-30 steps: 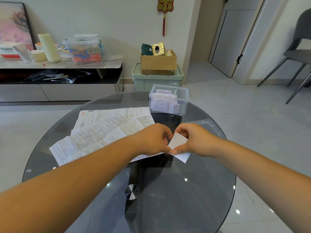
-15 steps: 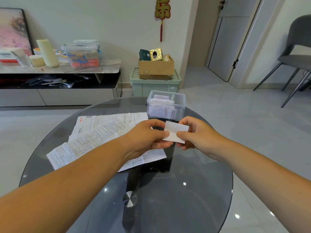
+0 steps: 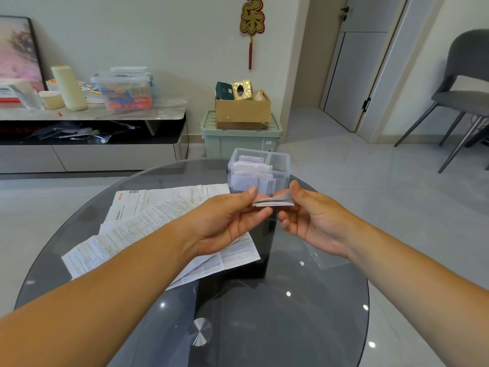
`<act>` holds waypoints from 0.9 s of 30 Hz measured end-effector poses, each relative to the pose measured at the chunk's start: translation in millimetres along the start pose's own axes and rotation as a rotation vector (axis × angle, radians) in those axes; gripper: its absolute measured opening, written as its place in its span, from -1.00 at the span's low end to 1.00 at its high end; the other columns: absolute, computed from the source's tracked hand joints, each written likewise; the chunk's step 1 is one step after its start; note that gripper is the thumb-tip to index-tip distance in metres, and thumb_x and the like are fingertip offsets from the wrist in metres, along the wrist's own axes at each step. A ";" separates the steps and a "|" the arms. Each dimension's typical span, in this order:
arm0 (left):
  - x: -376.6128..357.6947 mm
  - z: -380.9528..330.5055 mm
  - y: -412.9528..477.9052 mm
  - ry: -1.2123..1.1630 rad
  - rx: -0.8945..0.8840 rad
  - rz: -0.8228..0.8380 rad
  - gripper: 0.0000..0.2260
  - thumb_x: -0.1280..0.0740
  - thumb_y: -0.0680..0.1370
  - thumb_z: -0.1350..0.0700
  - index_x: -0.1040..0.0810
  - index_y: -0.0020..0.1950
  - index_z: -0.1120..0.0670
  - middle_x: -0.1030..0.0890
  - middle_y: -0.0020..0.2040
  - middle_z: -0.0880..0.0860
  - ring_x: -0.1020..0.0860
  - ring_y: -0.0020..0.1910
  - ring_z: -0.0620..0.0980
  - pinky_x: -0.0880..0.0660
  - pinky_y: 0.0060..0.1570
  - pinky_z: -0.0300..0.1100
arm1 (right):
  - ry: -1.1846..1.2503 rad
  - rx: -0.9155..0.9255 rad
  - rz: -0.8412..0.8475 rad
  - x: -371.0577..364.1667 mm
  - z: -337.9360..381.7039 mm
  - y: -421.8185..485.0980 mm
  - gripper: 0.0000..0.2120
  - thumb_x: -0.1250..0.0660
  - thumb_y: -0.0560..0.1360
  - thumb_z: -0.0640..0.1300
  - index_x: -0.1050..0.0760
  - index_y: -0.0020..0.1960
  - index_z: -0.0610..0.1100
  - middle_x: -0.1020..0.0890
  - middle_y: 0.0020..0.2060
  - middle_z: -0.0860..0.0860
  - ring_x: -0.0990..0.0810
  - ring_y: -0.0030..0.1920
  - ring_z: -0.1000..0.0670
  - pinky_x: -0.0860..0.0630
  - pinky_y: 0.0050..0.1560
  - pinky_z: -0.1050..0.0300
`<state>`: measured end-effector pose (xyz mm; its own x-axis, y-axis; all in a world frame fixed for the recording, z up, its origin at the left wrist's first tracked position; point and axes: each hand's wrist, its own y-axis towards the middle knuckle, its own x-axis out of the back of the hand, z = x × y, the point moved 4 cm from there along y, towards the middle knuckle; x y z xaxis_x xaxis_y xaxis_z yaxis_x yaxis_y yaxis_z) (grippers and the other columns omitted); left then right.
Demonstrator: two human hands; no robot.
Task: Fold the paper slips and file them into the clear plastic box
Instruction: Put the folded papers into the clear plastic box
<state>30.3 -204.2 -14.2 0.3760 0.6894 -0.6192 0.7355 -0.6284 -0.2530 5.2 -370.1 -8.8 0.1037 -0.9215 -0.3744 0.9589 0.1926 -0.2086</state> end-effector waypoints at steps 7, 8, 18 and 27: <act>0.8 -4.8 7.5 0.520 -0.081 -0.146 -0.84 -0.36 0.60 0.26 -0.66 0.13 0.26 -0.71 0.02 0.21 -0.72 -0.07 0.09 -0.66 -0.09 -0.22 | -0.435 0.047 -0.144 12.2 -1.2 7.8 -0.91 -0.44 0.51 -0.20 -0.58 -0.04 -0.22 -0.68 -0.22 -0.10 -0.62 -0.29 0.00 -0.56 -0.27 0.17; -0.5 -7.0 8.0 0.643 -0.118 -0.169 -0.85 -0.37 0.59 0.28 -0.66 0.14 0.22 -0.72 -0.02 0.18 -0.72 -0.09 0.09 -0.66 -0.12 -0.21 | -0.527 0.076 -0.168 14.0 1.9 9.7 -0.91 -0.45 0.51 -0.25 -0.57 -0.02 -0.20 -0.69 -0.24 -0.09 -0.64 -0.27 -0.01 -0.57 -0.26 0.14; -4.0 -56.3 46.5 1.450 -0.504 -0.321 -0.84 -0.38 0.58 0.14 -0.68 0.10 -0.05 -0.70 -0.08 -0.10 -0.65 -0.11 -0.16 -0.61 0.07 -0.14 | -1.424 0.403 -0.154 0.9 51.0 49.1 -0.93 -0.44 0.52 -0.06 -0.62 0.00 0.08 -0.64 -0.16 0.15 -0.56 -0.15 0.13 -0.51 -0.09 0.17; 22.7 -110.7 109.7 2.081 -0.443 -0.232 -0.24 -0.25 0.45 -0.46 -0.31 0.53 -0.07 -0.45 0.43 -0.05 -0.40 0.39 -0.01 -0.29 0.44 0.07 | -1.235 0.502 -0.409 20.6 97.7 134.2 -0.90 -0.44 0.52 -0.13 -0.62 -0.17 0.00 -0.63 -0.26 0.11 -0.56 -0.21 0.10 -0.40 -0.24 0.21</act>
<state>181.8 -217.6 26.4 -0.0308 0.2087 0.9775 0.7811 -0.6052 0.1538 161.9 -396.2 43.7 -0.2919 -0.6310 0.7188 0.9415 -0.0571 0.3322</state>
